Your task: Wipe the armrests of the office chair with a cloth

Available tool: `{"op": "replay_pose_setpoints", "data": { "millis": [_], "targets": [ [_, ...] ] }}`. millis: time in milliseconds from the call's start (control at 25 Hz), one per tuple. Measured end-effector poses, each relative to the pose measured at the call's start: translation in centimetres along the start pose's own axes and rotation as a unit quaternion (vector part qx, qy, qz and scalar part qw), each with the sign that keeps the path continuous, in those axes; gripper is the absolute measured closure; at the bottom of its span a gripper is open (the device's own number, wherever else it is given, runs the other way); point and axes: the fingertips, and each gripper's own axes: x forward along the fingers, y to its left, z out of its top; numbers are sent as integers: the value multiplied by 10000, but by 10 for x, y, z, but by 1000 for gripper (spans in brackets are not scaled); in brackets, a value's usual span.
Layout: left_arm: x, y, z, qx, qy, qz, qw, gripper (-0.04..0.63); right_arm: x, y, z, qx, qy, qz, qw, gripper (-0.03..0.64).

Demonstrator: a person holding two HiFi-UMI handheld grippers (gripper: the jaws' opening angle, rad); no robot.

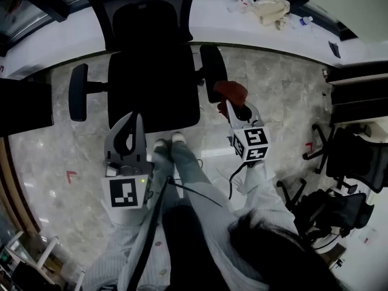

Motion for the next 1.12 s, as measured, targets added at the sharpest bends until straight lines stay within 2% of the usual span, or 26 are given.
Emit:
{"op": "replay_pose_setpoints", "data": {
  "millis": [160, 320, 480, 680, 960, 1120],
  "targets": [
    [2, 10, -32, -222, 278, 119, 9993, 592, 58, 6, -51, 213, 814, 426, 9955, 586],
    [-5, 16, -45, -437, 348, 295, 9980, 592, 84, 7, -67, -254, 1247, 302, 9914, 586],
    [-7, 28, -50, -471, 376, 508, 9969, 592, 121, -10, -56, -830, 1541, 456, 9835, 586],
    [-21, 50, -55, -535, 437, 871, 9938, 592, 179, -30, -30, -1238, 1785, 603, 9743, 586],
    [-30, 70, -74, -577, 627, 1132, 9899, 592, 259, -57, 3, -1169, 2009, 274, 9722, 584],
    [-30, 76, -70, -582, 572, 1154, 9900, 592, 279, -71, 17, -859, 2056, -23, 9749, 584]
  ]
}}
